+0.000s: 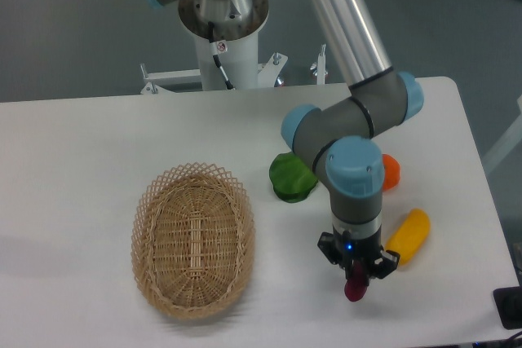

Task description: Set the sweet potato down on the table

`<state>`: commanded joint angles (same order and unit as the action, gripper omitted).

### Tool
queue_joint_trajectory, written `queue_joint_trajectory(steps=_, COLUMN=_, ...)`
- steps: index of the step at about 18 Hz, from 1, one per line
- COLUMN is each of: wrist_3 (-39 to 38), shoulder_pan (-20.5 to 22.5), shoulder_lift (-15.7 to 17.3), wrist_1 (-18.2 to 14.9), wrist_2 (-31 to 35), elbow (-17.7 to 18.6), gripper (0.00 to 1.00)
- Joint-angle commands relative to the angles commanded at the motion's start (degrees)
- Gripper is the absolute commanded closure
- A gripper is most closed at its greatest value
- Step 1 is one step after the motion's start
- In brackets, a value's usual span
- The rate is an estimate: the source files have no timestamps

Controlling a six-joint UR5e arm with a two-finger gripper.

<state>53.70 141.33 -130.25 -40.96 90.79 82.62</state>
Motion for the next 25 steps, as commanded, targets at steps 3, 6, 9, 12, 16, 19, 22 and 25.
queue_joint_trajectory(steps=3, wrist_3=2.89, shoulder_pan=-1.06, shoulder_lift=-0.71, wrist_1=0.09, wrist_2=2.89, elbow=0.09, gripper=0.66)
queue_joint_trajectory(steps=6, wrist_3=3.25, shoulder_pan=-1.41, shoulder_lift=-0.71, wrist_1=0.09, wrist_2=3.08, elbow=0.18, gripper=0.65)
queue_joint_trajectory(steps=9, wrist_3=3.16, shoulder_pan=-1.41, shoulder_lift=-0.71, wrist_1=0.09, wrist_2=3.08, elbow=0.0, gripper=0.38)
queue_joint_trajectory(steps=12, wrist_3=2.99, shoulder_pan=-1.41, shoulder_lift=-0.18, wrist_1=0.0, wrist_2=3.08, elbow=-0.18, gripper=0.0)
queue_joint_trajectory(steps=16, wrist_3=2.99, shoulder_pan=-1.32, shoulder_lift=2.8, wrist_1=-0.26, wrist_2=2.82, elbow=-1.84, gripper=0.0)
queue_joint_trajectory(steps=19, wrist_3=3.69, shoulder_pan=-0.89, shoulder_lift=5.96, wrist_1=-1.14, wrist_2=2.73, elbow=-3.16, gripper=0.0)
queue_joint_trajectory(steps=22, wrist_3=5.7, shoulder_pan=0.69, shoulder_lift=8.6, wrist_1=-5.25, wrist_2=2.55, elbow=-4.48, gripper=0.0)
queue_joint_trajectory(steps=25, wrist_3=9.48, shoulder_pan=2.36, shoulder_lift=10.53, wrist_1=-13.95, wrist_2=2.2, elbow=-7.02, gripper=0.0)
